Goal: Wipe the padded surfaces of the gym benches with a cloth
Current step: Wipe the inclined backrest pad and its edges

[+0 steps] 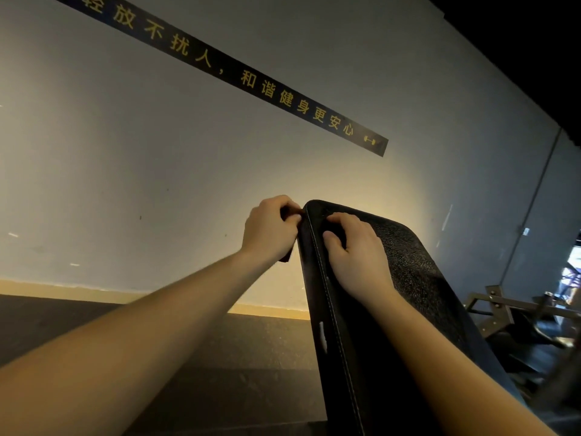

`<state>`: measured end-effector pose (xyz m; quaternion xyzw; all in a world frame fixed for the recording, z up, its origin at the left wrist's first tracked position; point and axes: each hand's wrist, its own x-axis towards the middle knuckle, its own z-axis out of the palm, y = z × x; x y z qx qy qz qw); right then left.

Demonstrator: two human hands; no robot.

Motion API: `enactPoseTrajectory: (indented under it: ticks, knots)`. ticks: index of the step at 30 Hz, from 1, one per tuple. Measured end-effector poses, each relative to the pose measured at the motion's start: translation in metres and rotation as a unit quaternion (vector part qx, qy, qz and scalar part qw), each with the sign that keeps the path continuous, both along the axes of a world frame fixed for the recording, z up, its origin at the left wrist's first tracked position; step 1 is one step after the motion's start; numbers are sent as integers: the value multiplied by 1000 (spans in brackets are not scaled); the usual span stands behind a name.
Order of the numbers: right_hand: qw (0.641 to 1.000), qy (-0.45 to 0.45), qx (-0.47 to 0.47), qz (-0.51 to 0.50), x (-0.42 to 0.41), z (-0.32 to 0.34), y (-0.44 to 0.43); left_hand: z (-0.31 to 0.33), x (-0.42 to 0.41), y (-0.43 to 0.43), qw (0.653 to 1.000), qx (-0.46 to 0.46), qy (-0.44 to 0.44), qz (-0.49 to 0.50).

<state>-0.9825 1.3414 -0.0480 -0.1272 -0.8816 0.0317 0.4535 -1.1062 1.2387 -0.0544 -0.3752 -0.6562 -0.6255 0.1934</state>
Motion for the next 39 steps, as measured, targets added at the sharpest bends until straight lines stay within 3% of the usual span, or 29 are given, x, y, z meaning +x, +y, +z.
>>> enactPoseTrajectory:
  ticks: [4, 9, 14, 17, 23, 27, 32, 36, 39]
  knots:
    - [1000, 7, -12, 13, 3, 1, 0, -29, 22, -8, 1000, 8, 12, -19]
    - [1000, 4, -17, 6, 2, 0, -3, -95, 89, -57, 987, -42, -9, -155]
    - [1000, -2, -12, 4, 1, 0, -1, -59, 58, -35, 997, -32, 24, -67]
    - [1000, 5, -25, 19, 3, 1, 0, -25, 25, -17, 999, -19, -18, -39]
    - [999, 0, -23, 22, 5, 6, -4, -65, 63, -48, 988, -61, -19, -141]
    - [997, -57, -48, 19, 23, 2, -17, -106, 106, -78, 975, -99, -33, -195]
    - [994, -103, 19, 15, 78, -37, -34, -108, 115, -70, 985, -63, -5, -158]
    - [997, -74, 17, 22, 100, -62, -35, -71, 79, -44, 996, -15, -24, -80]
    - [999, -40, 1, 26, 97, -66, -35, -77, 91, -50, 994, -1, -3, -107]
